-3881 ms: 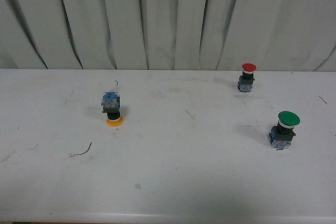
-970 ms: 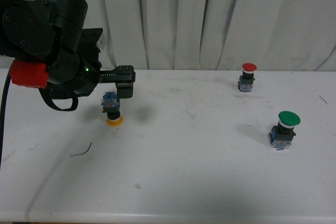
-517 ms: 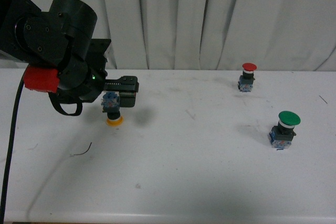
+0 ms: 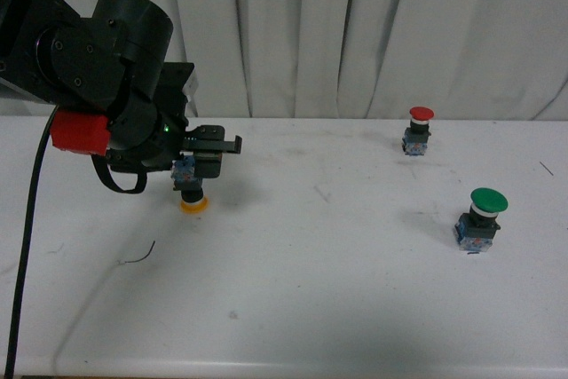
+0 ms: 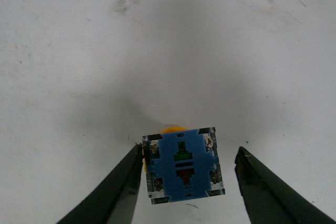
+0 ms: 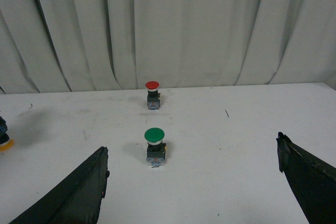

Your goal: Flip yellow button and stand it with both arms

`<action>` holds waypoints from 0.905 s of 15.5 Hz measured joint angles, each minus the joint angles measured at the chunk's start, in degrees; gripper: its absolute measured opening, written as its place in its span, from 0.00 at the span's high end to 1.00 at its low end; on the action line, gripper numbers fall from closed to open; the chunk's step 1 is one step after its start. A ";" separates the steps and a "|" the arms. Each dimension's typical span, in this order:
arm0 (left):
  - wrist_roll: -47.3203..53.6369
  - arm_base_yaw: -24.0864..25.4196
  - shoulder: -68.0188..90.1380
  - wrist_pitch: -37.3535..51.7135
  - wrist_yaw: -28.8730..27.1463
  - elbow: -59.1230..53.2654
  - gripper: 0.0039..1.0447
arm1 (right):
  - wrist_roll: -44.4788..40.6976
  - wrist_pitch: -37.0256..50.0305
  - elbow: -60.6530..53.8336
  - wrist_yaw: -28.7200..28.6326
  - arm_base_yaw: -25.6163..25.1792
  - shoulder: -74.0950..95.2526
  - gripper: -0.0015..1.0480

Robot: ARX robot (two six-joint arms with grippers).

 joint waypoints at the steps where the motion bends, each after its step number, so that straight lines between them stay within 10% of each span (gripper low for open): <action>1: -0.37 -0.09 0.00 0.04 -0.11 0.00 0.57 | -0.02 0.00 0.00 0.02 0.00 0.00 0.06; 3: -0.77 -0.11 0.00 0.17 -0.44 0.17 0.70 | -0.02 0.00 0.00 0.02 0.00 0.00 0.06; 14: 4.98 -7.41 -24.11 9.60 -2.75 -15.43 0.71 | 0.00 0.00 0.00 0.00 0.00 0.00 0.06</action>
